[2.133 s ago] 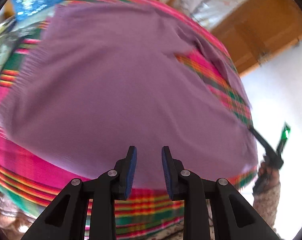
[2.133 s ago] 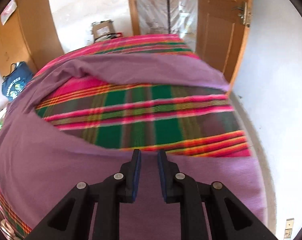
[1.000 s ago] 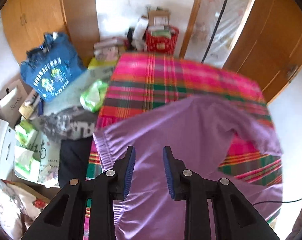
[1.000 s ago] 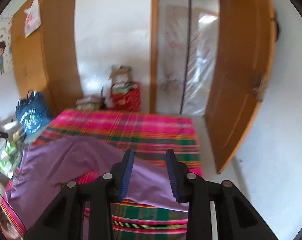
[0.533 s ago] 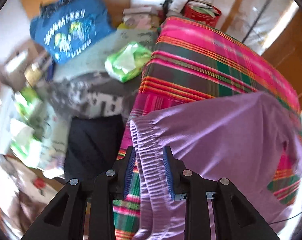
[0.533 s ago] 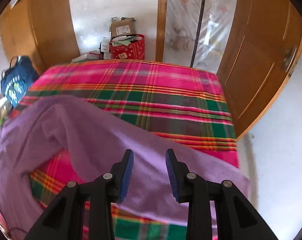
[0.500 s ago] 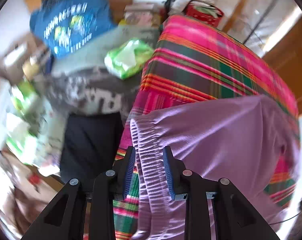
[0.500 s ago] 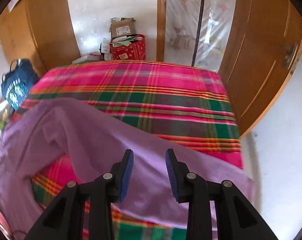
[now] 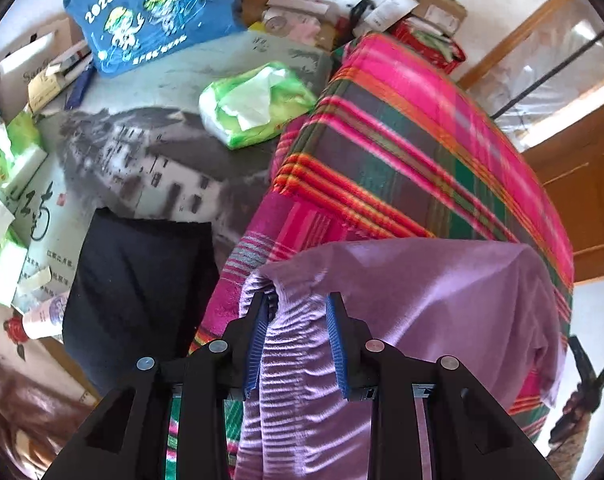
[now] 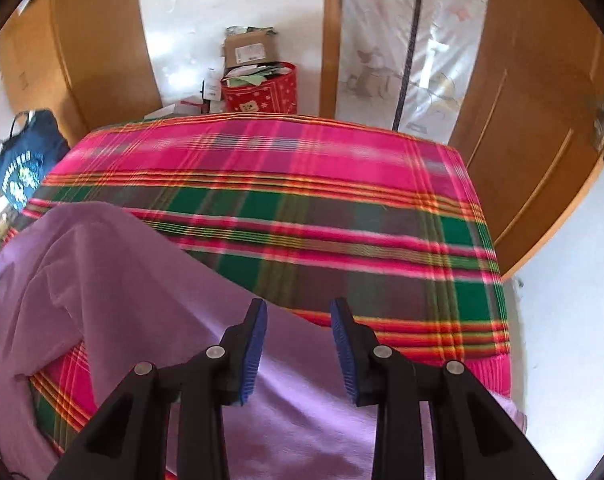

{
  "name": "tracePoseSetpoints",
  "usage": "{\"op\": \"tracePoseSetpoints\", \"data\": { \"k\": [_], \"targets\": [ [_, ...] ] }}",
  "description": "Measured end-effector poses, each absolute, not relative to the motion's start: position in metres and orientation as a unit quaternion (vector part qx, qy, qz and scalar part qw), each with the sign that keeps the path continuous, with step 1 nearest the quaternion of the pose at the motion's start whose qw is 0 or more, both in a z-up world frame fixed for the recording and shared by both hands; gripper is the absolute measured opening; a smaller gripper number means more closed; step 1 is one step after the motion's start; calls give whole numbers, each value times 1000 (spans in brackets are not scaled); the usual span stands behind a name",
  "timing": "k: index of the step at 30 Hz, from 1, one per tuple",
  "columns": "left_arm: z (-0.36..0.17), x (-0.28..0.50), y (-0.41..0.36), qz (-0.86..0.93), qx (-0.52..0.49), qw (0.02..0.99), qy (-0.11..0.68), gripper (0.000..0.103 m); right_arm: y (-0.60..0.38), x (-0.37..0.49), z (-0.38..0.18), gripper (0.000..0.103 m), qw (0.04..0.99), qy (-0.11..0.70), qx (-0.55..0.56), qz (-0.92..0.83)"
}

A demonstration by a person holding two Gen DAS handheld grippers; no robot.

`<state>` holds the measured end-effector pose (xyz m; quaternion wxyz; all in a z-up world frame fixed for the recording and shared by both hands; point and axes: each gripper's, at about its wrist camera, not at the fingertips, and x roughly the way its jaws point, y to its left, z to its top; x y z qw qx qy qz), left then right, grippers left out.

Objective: Fold clothes

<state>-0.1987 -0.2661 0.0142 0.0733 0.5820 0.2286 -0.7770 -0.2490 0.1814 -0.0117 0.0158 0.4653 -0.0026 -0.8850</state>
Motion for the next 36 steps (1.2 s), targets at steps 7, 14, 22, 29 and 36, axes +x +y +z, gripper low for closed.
{"op": "tracePoseSetpoints", "data": {
  "k": [7, 14, 22, 29, 36],
  "targets": [
    [11, -199, -263, -783, 572, 92, 227, 29, 203, -230, -30, 34, 27, 49, 498, -866],
    [9, -200, -262, -782, 571, 103, 226, 29, 209, -234, -40, 39, 17, 60, 495, -866],
    [8, -203, -257, -786, 572, 113, 207, 30, 223, -243, -42, 41, 35, 10, 498, -866],
    [7, -202, -256, -788, 570, 116, 203, 30, 216, -244, -39, 36, 27, 20, 519, -854],
    [8, -202, -254, -788, 570, 121, 201, 30, 207, -240, -35, 3, 34, 42, 518, -854]
  ]
}}
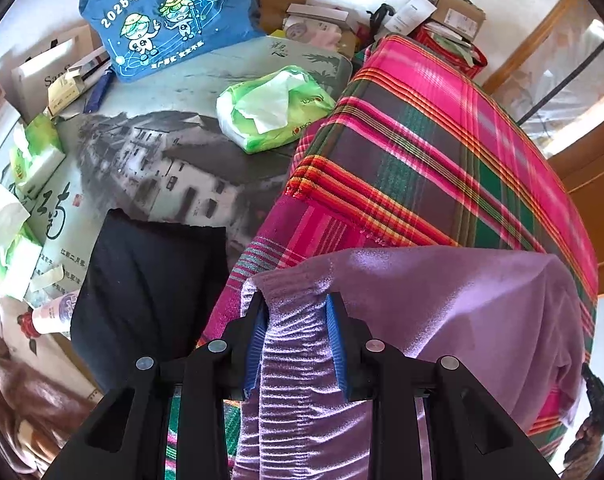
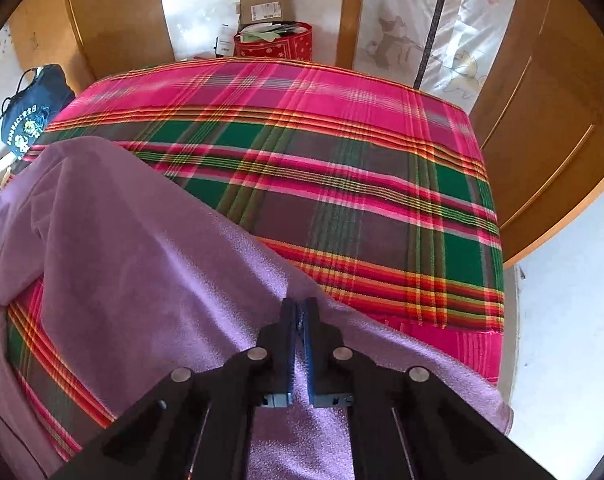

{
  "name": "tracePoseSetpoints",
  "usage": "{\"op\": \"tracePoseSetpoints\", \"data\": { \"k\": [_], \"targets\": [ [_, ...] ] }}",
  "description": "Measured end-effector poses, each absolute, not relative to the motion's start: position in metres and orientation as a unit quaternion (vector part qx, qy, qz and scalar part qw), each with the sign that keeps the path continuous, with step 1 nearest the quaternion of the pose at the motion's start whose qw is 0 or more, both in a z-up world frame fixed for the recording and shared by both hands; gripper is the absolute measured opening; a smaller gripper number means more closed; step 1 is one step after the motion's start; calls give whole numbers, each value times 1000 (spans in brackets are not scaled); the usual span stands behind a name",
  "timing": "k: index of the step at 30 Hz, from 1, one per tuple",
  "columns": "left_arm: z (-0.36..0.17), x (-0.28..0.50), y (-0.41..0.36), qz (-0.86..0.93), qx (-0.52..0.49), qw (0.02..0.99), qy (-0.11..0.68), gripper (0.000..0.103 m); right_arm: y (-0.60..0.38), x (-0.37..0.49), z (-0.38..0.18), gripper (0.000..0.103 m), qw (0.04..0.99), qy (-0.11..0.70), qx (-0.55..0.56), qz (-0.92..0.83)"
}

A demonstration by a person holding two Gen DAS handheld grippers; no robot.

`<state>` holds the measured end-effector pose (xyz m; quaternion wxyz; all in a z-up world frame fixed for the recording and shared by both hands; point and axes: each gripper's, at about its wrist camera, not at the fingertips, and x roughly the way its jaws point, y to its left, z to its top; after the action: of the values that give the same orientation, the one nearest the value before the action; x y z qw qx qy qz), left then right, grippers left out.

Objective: Fold clothes

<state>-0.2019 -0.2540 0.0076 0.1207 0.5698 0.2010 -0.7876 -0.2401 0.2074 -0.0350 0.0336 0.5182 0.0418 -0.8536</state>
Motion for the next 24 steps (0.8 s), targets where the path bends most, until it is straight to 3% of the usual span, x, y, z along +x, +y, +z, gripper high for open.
{"op": "tracePoseSetpoints", "data": {
  "k": [8, 19, 23, 24],
  "targets": [
    [8, -203, -253, -786, 571, 126, 199, 30, 220, -253, -8, 3, -66, 68, 456, -885],
    [7, -205, -250, -788, 570, 138, 187, 30, 213, -325, -10, 3, -129, 93, 426, -891],
    [7, -204, -247, -794, 564, 141, 178, 30, 215, -343, -15, 0, -195, 139, 408, -881],
    [8, -203, -247, -794, 564, 141, 177, 30, 223, -344, -16, 0, -183, 112, 417, -883]
  ]
}}
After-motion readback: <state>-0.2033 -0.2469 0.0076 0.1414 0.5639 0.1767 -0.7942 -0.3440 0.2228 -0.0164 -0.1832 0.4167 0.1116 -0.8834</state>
